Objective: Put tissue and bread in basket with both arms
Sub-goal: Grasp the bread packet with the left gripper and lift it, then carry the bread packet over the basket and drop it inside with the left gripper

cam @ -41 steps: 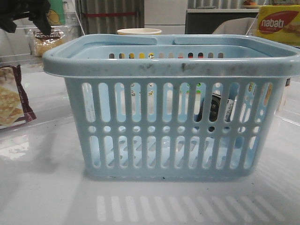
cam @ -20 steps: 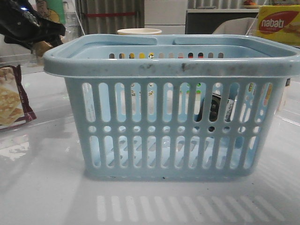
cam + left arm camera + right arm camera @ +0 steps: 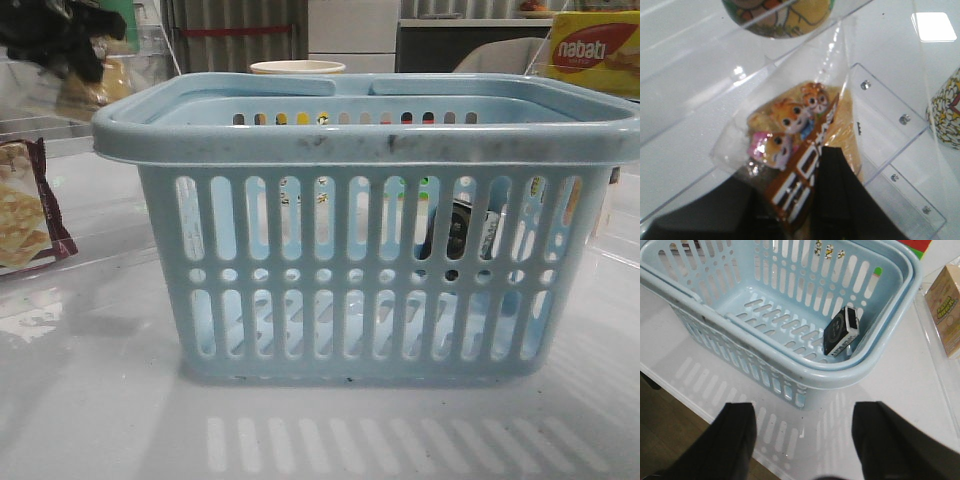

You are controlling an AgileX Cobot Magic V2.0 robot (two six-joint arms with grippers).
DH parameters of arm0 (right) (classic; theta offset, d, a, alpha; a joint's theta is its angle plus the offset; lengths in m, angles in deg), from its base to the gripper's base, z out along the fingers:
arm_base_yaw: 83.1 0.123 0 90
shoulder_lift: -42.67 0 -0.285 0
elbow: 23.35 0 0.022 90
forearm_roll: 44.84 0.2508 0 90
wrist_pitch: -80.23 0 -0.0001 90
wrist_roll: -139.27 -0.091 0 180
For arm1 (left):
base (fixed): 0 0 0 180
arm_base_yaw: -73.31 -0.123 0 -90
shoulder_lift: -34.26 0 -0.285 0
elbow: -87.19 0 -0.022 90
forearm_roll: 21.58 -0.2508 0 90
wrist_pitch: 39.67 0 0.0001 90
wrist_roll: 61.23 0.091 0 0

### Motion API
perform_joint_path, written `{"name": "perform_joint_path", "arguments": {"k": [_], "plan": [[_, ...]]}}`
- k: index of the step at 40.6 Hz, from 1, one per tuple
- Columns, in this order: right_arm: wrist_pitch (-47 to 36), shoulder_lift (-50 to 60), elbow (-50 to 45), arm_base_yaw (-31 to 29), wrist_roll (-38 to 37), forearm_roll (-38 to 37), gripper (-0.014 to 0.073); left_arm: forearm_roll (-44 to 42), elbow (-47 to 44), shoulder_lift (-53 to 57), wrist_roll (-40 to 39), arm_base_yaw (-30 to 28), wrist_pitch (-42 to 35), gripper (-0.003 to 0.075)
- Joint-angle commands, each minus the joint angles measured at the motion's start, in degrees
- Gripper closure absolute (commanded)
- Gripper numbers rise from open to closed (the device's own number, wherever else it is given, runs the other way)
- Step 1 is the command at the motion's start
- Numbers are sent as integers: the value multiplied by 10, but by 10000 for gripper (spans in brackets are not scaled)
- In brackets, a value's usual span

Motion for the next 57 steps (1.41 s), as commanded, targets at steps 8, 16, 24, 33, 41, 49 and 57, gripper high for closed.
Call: {"name": "perform_joint_path", "arguments": {"k": [8, 16, 24, 33, 41, 49, 57], "plan": [[-39, 1, 15, -2, 1, -4, 76, 11, 21, 185, 22, 18, 103, 629], [-38, 1, 15, -2, 1, -4, 76, 40, -5, 260, 89, 98, 163, 629], [-38, 1, 15, -2, 1, -4, 76, 54, -64, 260, 109, 224, 140, 629], [-38, 1, 15, -2, 1, -4, 76, 51, -117, 213, 109, 307, 83, 629], [-38, 1, 15, -2, 1, -4, 76, 54, -117, 178, 109, 315, 81, 385], [-38, 1, 15, -2, 1, -4, 76, 51, -117, 217, 109, 313, 88, 205], [-38, 1, 15, -2, 1, -4, 76, 51, -134, 309, 109, 313, 124, 213]]}}
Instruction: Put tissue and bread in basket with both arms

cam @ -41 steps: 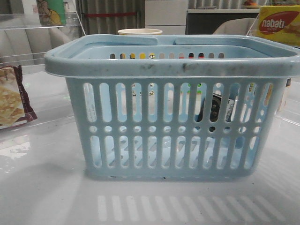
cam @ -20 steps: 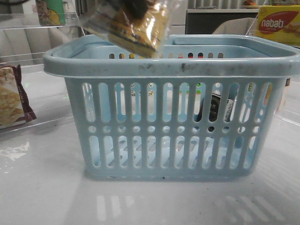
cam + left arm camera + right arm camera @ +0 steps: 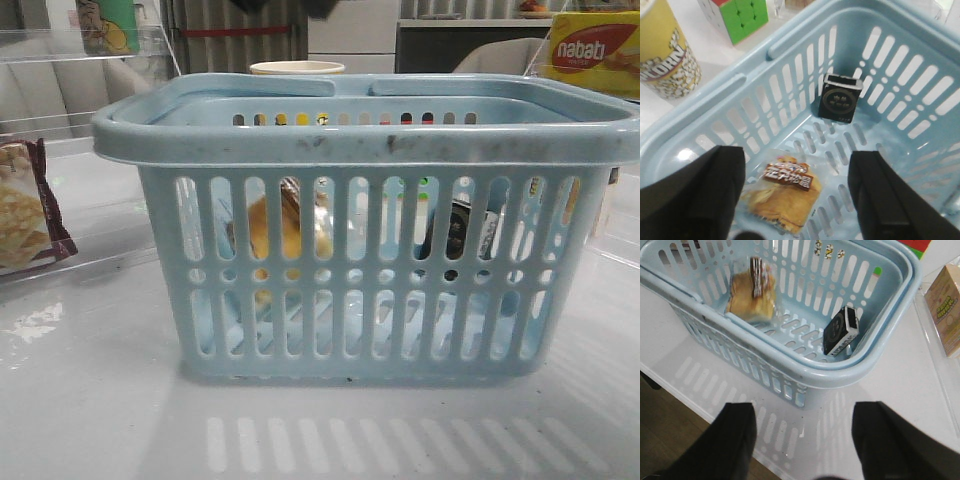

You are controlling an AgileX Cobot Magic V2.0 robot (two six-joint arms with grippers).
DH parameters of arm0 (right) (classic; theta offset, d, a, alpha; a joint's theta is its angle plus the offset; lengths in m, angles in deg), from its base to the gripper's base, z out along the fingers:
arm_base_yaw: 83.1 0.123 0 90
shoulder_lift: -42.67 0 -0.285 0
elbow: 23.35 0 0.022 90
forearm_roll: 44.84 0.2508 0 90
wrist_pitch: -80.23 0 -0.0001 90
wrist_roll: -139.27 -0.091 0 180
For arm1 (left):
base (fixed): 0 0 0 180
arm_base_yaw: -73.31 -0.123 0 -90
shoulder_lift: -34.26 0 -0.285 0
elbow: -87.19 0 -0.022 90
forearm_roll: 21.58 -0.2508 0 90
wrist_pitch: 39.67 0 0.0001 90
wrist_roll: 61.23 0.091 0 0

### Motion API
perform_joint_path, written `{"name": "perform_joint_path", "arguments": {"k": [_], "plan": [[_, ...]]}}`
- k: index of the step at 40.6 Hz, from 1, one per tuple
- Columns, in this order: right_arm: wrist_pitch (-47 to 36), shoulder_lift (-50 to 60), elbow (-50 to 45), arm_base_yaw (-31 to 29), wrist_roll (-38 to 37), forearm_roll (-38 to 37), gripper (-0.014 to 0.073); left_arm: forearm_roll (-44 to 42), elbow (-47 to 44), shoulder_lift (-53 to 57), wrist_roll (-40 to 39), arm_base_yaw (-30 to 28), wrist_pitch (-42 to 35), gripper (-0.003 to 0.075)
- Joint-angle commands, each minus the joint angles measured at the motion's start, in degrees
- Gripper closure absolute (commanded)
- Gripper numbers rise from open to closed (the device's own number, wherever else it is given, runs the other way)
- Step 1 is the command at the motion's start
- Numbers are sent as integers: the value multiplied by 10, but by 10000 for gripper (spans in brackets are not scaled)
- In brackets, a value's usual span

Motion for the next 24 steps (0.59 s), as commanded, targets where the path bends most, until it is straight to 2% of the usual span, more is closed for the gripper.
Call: {"name": "perform_joint_path", "arguments": {"k": [1, 12, 20, 24], "plan": [[-39, 1, 15, -2, 1, -4, 76, 7, -5, 80, 0, 2, -19, 213], [-39, 1, 15, -2, 1, -4, 76, -9, -154, 256, -12, 2, -19, 213], [-39, 1, 15, -2, 1, -4, 76, -112, -262, 377, -144, 2, -7, 213], [-39, 1, 15, -2, 1, -4, 76, -128, -304, 432, -175, 2, 1, 213]]}}
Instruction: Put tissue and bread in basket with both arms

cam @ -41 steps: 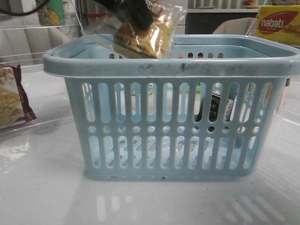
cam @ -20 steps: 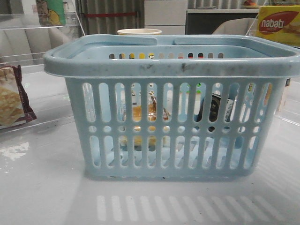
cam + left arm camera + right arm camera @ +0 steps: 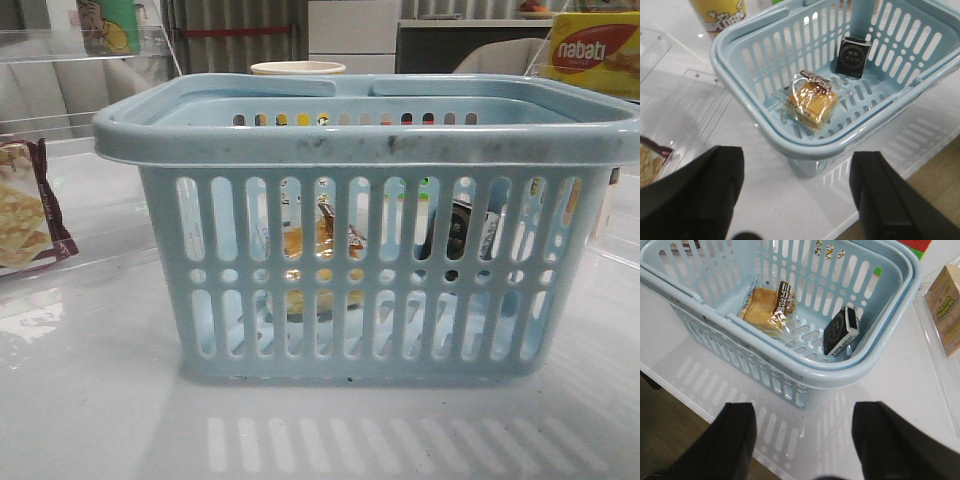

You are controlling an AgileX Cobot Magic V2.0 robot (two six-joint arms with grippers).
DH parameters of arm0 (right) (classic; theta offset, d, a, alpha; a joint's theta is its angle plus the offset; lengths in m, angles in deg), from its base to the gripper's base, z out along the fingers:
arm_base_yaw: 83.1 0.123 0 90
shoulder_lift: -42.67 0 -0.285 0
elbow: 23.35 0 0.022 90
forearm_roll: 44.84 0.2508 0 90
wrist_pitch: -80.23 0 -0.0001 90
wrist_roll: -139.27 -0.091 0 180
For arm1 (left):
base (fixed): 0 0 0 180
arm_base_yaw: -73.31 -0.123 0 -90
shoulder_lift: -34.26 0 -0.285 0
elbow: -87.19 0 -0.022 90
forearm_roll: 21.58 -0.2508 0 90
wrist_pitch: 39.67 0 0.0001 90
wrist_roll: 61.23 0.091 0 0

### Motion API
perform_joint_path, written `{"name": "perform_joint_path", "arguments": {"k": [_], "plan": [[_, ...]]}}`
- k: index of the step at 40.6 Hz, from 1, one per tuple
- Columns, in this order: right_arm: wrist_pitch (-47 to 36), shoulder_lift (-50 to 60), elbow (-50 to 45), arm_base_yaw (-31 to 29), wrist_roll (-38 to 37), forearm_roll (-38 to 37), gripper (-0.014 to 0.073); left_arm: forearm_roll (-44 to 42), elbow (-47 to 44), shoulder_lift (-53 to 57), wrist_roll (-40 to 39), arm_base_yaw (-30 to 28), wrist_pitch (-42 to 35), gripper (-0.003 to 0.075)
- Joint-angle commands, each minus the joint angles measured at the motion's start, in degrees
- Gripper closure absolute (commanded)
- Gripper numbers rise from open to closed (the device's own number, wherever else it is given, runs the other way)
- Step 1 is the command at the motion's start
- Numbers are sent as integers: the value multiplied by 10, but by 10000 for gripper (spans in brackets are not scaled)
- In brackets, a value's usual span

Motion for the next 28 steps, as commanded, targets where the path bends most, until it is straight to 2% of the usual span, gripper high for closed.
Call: {"name": "perform_joint_path", "arguments": {"k": [1, 11, 20, 24, 28], "plan": [[-37, 1, 15, -2, 1, -4, 76, -16, -25, 63, -43, 2, -31, 213], [4, 0, 15, -2, 1, -4, 76, -19, -103, 166, -46, 2, -29, 213], [19, 0, 15, -2, 3, -5, 84, -22, -135, 179, -46, 2, -31, 214], [19, 0, 15, -2, 8, -13, 187, -24, -140, 179, -46, 2, -31, 265], [19, 0, 15, -2, 8, -17, 330, -24, -141, 179, -46, 2, -31, 372]]}}
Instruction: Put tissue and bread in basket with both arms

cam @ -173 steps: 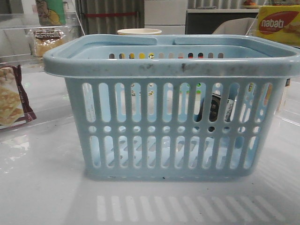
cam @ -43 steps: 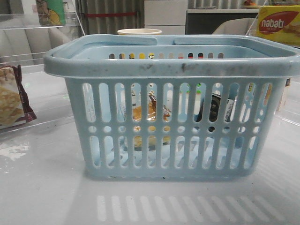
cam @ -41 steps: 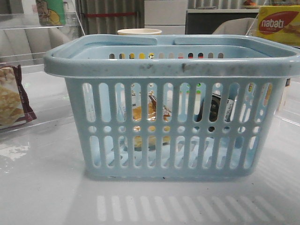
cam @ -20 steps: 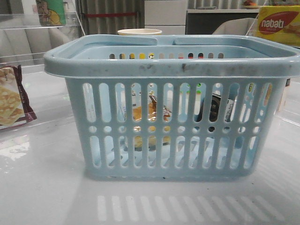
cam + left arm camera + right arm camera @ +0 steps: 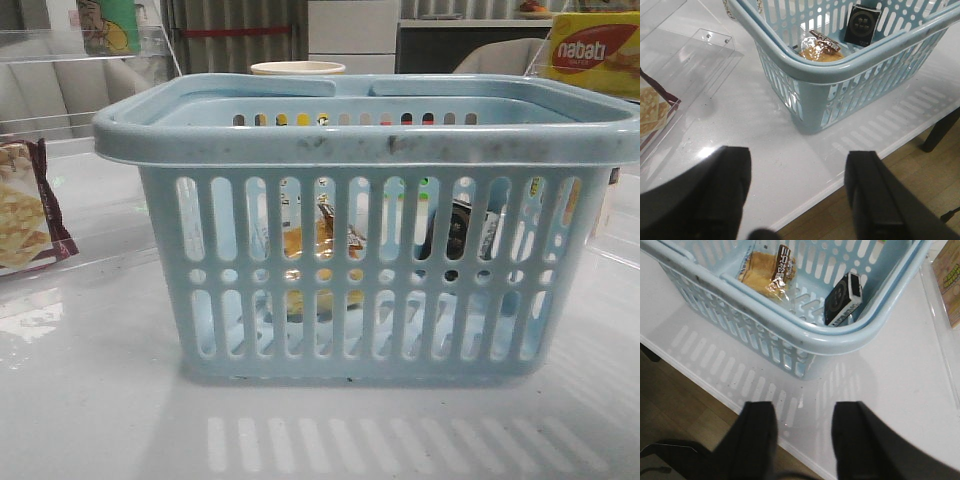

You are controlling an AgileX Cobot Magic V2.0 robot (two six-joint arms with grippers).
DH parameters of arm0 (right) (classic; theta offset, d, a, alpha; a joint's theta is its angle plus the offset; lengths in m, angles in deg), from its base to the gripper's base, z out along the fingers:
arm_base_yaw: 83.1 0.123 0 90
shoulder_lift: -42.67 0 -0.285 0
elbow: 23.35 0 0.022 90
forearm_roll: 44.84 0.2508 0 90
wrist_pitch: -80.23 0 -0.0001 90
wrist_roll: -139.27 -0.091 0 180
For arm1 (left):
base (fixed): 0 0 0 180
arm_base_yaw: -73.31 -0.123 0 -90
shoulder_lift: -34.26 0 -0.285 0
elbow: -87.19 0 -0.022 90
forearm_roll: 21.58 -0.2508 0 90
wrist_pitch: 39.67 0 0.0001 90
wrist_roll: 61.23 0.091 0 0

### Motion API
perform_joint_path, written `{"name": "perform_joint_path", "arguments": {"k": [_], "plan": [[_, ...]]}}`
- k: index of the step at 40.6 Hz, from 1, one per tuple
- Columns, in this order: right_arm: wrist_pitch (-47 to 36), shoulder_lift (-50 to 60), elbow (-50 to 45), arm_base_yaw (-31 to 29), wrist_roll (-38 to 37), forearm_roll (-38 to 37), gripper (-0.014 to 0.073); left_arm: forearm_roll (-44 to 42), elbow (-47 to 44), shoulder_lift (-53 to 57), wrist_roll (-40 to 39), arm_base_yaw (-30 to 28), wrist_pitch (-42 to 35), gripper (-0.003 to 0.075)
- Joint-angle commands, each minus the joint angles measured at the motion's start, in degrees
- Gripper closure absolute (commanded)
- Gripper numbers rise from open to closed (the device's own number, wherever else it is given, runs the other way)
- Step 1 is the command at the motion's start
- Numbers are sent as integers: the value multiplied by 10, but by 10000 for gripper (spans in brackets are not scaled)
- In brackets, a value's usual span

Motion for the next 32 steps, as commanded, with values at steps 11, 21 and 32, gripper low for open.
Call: {"name": "perform_joint_path", "arguments": {"k": [11, 21, 32], "plan": [[-44, -1, 15, -2, 6, -7, 537, -2, 7, -2, -5, 2, -40, 628], [-40, -1, 15, -2, 6, -7, 537, -2, 7, -2, -5, 2, -42, 629], [-40, -1, 15, -2, 6, -7, 537, -2, 7, -2, -5, 2, -42, 629]]}}
